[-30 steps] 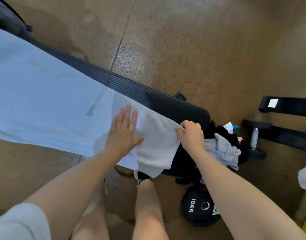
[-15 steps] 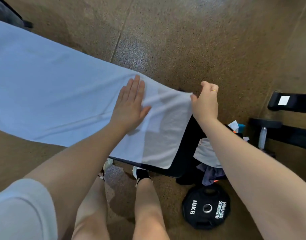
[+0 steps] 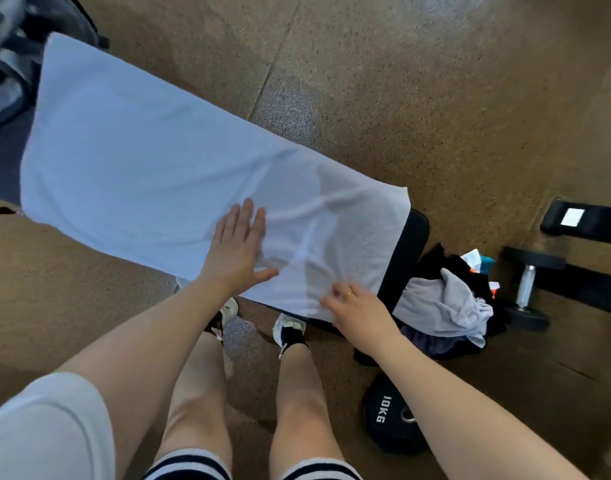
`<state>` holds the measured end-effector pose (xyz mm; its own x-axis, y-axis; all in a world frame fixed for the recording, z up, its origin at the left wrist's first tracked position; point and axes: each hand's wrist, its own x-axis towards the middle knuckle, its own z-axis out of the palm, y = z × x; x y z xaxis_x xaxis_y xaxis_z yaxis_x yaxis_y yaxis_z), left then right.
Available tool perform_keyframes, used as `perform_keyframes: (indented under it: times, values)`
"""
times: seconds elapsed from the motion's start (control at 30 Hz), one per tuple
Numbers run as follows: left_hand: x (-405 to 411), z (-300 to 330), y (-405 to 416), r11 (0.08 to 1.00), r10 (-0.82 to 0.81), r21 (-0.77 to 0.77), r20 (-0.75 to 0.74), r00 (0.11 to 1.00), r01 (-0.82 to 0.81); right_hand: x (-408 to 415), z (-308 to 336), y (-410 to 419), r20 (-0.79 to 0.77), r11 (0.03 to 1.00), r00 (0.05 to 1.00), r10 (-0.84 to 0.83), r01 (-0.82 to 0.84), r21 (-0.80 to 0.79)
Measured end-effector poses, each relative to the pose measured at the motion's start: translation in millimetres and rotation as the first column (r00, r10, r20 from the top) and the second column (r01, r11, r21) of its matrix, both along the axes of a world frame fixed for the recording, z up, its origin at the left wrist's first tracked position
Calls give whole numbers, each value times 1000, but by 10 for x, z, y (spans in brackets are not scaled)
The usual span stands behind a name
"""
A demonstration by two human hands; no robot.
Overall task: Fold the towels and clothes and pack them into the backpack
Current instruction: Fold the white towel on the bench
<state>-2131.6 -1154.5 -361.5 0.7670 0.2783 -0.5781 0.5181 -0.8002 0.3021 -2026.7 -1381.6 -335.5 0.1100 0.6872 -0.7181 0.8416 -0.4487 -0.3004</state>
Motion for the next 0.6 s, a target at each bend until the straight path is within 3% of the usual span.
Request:
perform_keyframes:
  times: [0.13, 0.33, 0.47, 0.6]
  values:
    - [-96, 138, 135, 994, 65, -91, 21, 998, -63, 21, 201, 209, -65, 993, 997, -48, 41, -110]
    - [-445, 404, 824, 942, 334, -32, -37, 942, -335, 11, 580, 1682, -102, 984, 989, -111, 124, 130]
    - [-782, 503, 1493, 836, 548, 11, 37, 836, -549, -183, 622, 2817, -122, 974, 993, -8, 36, 226]
    - [-1158, 352, 2099, 673, 738, 93, -15, 675, -734, -507, 400, 3786, -56, 951, 996, 70, -50, 305]
